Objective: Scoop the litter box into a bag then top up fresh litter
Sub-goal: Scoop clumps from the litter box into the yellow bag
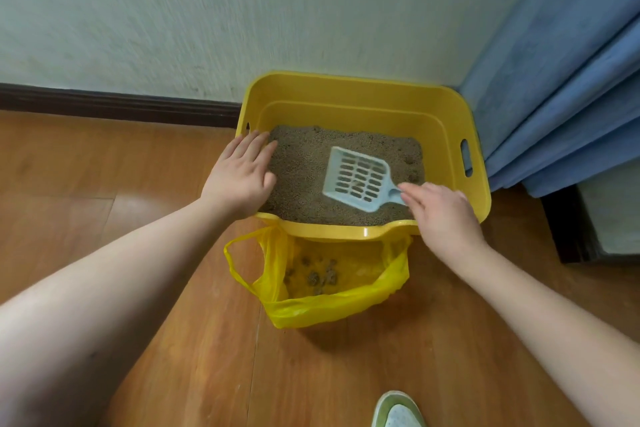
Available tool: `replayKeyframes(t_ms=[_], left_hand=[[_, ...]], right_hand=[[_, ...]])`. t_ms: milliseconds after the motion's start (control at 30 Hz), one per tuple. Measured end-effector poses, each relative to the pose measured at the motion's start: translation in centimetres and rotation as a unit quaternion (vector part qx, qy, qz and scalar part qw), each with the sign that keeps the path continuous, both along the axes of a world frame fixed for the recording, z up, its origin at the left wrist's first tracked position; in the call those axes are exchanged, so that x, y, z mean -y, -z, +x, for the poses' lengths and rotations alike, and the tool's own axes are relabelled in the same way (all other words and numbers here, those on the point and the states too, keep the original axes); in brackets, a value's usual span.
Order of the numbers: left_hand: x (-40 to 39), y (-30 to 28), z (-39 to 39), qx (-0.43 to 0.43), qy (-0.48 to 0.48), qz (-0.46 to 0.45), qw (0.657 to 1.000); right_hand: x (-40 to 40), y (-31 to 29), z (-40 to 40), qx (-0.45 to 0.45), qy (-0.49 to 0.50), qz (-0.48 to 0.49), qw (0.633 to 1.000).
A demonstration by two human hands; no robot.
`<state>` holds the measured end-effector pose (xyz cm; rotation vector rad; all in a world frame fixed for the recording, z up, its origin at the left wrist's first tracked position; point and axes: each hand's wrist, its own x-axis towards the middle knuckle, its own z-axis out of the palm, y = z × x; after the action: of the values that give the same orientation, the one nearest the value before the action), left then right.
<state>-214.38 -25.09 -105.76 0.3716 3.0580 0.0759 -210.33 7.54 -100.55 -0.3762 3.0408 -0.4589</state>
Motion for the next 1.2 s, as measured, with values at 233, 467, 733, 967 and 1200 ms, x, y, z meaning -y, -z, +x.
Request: replayKeyframes(t_ms=[233,467,733,967,1200], left_hand=[[0.0,0.2,-0.2,-0.006,0.000,0.000,1.000],[0.0,0.2,-0.1,-0.003,-0.004,-0.004,1.000],[0.1,0.5,-0.2,-0.004,-0.009,0.004,1.000],[0.1,0.4,-0.3,-0.006,-0.010,0.006,1.000],[0.1,0.6,-0.2,-0.003,-0.016,0.009,1.000]], right_hand=[[-2.2,-2.2,-5.2,0.386,0.292,-0.194,0.853],[-0.7,-1.8,-6.3,0.558,0.424,-0.415,0.580],[2.3,0.4,-6.1,0.508,0.496,-0.499,0.497],[2.0,2.8,-7.3,0.417,0.582,-0.533,0.450],[1.5,4.5,-7.3,0.408,0.572,-0.503,0.504]])
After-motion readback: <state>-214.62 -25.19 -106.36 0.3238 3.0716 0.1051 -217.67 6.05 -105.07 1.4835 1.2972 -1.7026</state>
